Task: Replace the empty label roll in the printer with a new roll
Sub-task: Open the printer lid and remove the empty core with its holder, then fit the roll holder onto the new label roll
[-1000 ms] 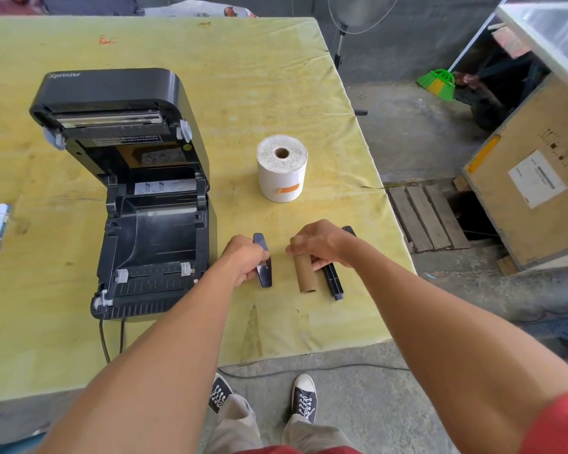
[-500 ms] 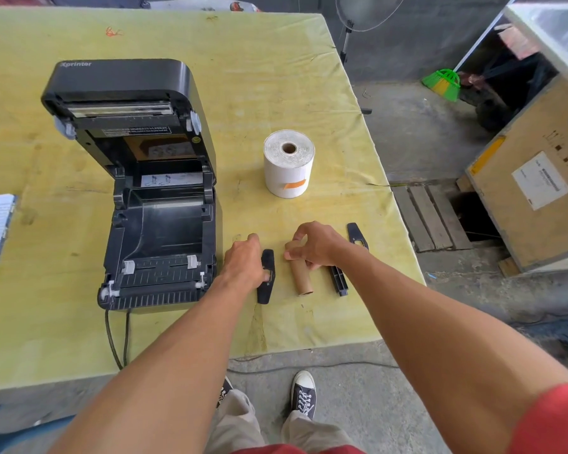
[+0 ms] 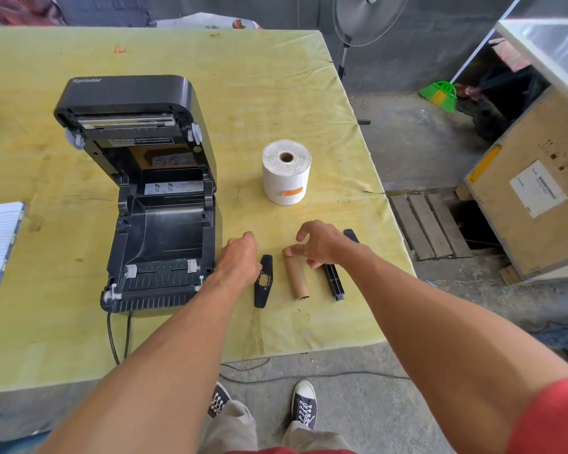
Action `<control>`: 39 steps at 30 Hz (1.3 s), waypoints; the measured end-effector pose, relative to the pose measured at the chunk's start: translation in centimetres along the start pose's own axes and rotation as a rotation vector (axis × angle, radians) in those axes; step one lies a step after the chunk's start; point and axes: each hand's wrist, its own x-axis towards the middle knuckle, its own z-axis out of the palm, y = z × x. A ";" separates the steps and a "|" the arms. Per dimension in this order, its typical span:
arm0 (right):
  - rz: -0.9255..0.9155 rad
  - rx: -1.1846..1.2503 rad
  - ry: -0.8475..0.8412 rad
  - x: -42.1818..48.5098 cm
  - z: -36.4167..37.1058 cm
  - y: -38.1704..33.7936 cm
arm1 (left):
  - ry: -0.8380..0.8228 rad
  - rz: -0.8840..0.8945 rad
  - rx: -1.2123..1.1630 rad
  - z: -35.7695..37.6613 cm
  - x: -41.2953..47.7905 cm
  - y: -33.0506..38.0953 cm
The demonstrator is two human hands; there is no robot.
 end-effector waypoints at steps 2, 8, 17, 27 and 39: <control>-0.003 -0.016 0.023 -0.6 -0.7 -0.4 | 0.037 0.031 0.001 -0.7 0.1 0.2; -0.005 -0.046 0.159 -2.5 -3.7 -3.4 | 0.109 0.156 0.026 -4.8 1.7 0.4; 0.020 -0.055 0.354 -3.5 -5.4 -5.6 | 0.206 0.369 0.055 -10.6 3.3 1.7; 0.023 -0.139 0.340 1.0 -9.1 -4.7 | 0.112 0.412 0.077 -10.9 7.5 6.0; 0.006 -0.063 0.027 9.2 -9.9 -1.4 | -0.050 0.196 0.210 -8.1 12.9 10.6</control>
